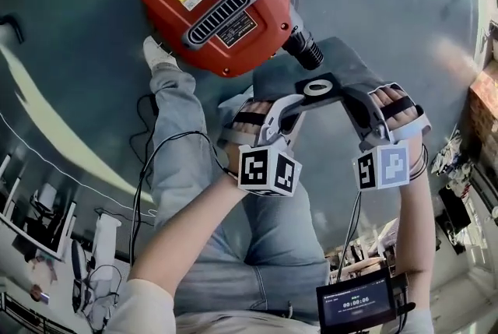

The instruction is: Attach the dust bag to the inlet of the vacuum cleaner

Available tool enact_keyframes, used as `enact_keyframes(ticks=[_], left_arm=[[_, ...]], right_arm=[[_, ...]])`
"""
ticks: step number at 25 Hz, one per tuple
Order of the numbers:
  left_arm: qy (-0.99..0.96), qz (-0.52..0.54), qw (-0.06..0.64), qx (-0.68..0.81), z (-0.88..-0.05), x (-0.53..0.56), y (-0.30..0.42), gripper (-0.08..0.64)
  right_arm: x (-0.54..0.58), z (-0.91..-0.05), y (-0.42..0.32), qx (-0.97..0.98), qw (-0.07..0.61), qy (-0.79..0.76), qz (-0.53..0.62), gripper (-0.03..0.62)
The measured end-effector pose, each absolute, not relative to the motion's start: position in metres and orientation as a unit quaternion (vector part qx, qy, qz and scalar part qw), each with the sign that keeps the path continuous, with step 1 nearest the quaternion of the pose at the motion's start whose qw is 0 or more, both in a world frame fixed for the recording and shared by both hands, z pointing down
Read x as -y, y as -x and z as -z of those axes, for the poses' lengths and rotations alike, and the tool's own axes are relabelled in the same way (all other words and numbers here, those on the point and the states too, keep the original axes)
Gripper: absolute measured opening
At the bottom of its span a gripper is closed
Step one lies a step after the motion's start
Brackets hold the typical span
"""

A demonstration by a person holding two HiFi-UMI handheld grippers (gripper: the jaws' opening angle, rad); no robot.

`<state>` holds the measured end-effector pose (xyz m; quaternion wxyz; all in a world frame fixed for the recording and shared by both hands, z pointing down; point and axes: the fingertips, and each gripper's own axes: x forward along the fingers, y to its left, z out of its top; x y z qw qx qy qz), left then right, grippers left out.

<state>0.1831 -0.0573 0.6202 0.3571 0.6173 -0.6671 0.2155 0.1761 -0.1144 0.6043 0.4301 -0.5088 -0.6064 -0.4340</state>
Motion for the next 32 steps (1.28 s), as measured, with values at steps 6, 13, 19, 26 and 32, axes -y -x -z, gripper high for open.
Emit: enact_keyframes(ticks=[6,13,19,26,32], left_arm=[[-0.566,-0.209,0.349,0.717,-0.654,0.069,-0.154,0.026],[-0.557,-0.197,0.368,0.718,-0.664,0.071,-0.146,0.028],[-0.554,-0.208,0.361,0.72,-0.665,0.071,-0.145,0.029],[-0.551,-0.234,0.41,0.688,-0.688,0.071,-0.151,0.029],[-0.514,-0.263,0.396,0.714,-0.671,0.056,-0.152,0.021]], right_arm=[[0.124,-0.637,-0.135,0.618,0.396,0.491,0.47,0.029],[0.123,-0.651,-0.12,0.596,0.415,0.515,0.455,0.031],[0.124,-0.662,-0.121,0.5,0.455,0.57,0.466,0.035],[0.122,-0.68,-0.123,0.46,0.423,0.559,0.544,0.034],[0.117,-0.672,-0.129,0.507,0.444,0.518,0.527,0.032]])
